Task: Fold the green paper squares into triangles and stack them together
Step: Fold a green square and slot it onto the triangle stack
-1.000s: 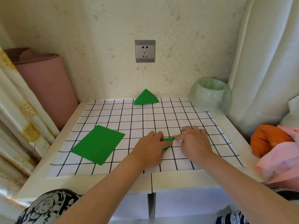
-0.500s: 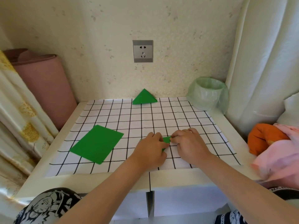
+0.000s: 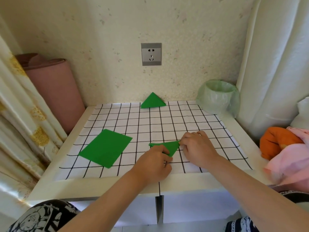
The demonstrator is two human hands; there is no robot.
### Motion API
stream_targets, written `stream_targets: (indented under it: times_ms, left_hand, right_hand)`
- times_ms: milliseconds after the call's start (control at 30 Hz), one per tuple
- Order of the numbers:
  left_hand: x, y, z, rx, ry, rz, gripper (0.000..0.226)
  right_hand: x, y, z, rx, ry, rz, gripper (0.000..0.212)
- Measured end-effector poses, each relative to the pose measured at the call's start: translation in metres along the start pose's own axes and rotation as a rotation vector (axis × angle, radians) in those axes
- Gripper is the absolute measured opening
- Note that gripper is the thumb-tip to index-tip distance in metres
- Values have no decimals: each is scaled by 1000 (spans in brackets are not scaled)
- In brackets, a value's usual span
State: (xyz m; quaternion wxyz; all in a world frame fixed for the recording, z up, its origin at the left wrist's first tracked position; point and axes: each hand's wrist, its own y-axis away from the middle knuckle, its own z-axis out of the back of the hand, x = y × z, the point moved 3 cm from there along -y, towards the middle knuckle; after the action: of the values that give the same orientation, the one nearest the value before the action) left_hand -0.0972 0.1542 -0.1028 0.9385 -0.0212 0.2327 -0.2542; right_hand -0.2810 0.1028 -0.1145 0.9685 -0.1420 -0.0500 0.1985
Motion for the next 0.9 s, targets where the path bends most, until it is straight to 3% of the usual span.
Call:
stream_targets:
  times_ms: [133,233,467,633,767,900]
  left_hand:
    - [5,-12,1,-10,25,-10,25]
    - [12,-23,-1,3,36,0,29]
    - [23,-34,5,-51,-98,-173,22]
    - [30,-39,7,-6,-59,-172,38]
    - [34,-39,12,-32,-60,-199,27]
    - [37,-37,21,-68,-14,-153,15]
  right_hand:
    - [5,-5,9,79,73,50,28]
    - [8,-8,10,68,-33,149,34]
    - [8,-20,5,144,-245,255,19]
    - [6,-29,8,151,-267,322,20]
    - [9,-30,2,39,-117,410,36]
    - [16,-31,2,-116,-79,390,35]
